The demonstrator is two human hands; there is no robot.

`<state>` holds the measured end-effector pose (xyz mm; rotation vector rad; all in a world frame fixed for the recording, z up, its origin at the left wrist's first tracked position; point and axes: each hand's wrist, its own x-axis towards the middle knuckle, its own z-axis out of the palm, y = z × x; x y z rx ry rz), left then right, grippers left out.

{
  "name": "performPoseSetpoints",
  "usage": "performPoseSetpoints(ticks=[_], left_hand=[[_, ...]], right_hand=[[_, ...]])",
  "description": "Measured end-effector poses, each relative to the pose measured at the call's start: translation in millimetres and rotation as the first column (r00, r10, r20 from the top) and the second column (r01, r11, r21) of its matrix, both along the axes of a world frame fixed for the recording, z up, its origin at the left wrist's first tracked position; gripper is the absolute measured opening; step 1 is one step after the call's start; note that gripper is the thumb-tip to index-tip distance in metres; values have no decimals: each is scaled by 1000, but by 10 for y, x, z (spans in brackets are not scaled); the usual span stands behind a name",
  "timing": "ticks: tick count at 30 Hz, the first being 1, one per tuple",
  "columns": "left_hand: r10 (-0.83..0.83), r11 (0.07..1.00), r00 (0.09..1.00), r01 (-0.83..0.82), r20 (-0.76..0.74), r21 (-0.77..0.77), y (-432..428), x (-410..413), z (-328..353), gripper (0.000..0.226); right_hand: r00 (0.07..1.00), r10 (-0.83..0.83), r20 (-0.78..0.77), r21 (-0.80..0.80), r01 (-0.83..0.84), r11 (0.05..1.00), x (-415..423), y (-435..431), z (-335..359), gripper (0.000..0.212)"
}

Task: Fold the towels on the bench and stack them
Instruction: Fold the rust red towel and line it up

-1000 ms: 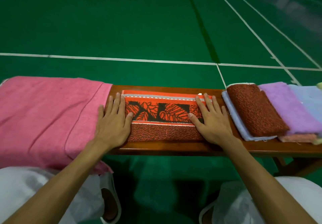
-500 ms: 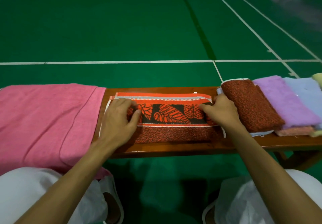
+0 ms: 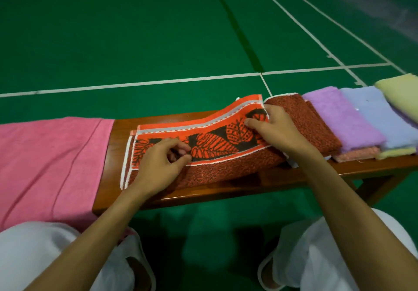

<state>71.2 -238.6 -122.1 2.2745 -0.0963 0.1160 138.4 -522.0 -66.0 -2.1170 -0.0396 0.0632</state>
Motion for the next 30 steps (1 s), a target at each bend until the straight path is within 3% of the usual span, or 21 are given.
performPoseSetpoints(ticks=[1,3,6,10,12,16,18,21,23,26,28,30], left_hand=[[-1,979,997,-16,-80,-206,-41,13,41,8],[3,834,975,-125,-223,-537,-55,51,164,13],[-65,655,920,-253,-386,-712,101,130,306,23],[-154,660,837,-308,-525,-685,276,147,285,35],[-186,642,821,-314,-539,-700,321,137,286,39],[-357,462,772,-343,-525,-818,458,130,329,56],[-397,434,745,-363,-537,-825,507,140,310,60],[-398,434,734,-379,-551,-818,539,182,247,68],[-407,426,734,-375,-545,-823,550,200,245,72],[-377,454,727,-394,-573,-799,552,198,262,66],[-309,530,730,-401,-610,-747,515,186,266,52],[-215,610,752,-395,-623,-687,461,186,228,35]], right_hand=[[1000,22,18,-23,-21,1000,-3,-57,25,18],[999,34,20,5,-35,999,13,-181,65,23],[998,-61,1,58,61,996,30,-371,179,28],[988,-154,-26,133,156,979,60,-444,302,68],[984,-177,-33,157,180,971,77,-383,320,77],[987,-151,-51,196,158,968,56,-60,402,69],[990,-125,-72,231,139,963,58,174,419,65],[999,-24,-42,170,31,985,40,610,397,64],[990,134,-45,148,-126,981,-20,897,378,67],[915,395,-82,273,-360,892,-119,1177,289,62],[931,357,-70,291,-323,900,-109,1177,225,52],[988,134,-77,245,-112,963,-36,1041,89,42]])
